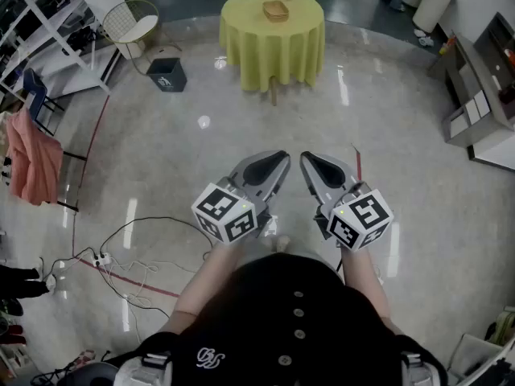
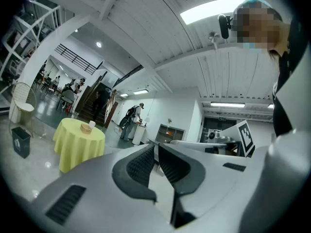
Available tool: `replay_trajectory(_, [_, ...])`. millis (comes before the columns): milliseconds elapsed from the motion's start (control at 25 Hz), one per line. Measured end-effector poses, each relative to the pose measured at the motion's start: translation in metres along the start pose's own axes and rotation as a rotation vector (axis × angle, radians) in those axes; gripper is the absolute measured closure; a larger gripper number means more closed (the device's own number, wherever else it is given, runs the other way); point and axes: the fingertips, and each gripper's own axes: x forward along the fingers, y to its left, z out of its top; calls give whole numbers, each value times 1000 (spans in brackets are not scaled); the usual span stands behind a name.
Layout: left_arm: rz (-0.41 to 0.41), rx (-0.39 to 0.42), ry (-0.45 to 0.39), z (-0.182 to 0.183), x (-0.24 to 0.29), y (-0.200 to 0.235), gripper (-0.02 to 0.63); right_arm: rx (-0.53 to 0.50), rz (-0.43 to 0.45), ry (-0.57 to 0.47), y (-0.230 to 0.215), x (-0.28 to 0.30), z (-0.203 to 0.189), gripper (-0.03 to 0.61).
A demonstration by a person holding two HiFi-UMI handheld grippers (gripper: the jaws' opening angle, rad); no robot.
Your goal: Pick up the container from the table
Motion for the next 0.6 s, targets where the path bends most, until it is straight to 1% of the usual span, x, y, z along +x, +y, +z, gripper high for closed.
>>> replay_trajectory(160, [13, -6, 0, -4, 2, 3, 578, 8, -16, 7, -7, -2, -4, 577])
replay_trajectory(320, [23, 5, 3, -1, 1, 6, 578, 9, -35, 6, -9, -2, -4, 577])
replay_trajectory(600, [30, 5, 16, -3, 4, 7, 578, 7, -42, 17, -11, 1, -6, 577])
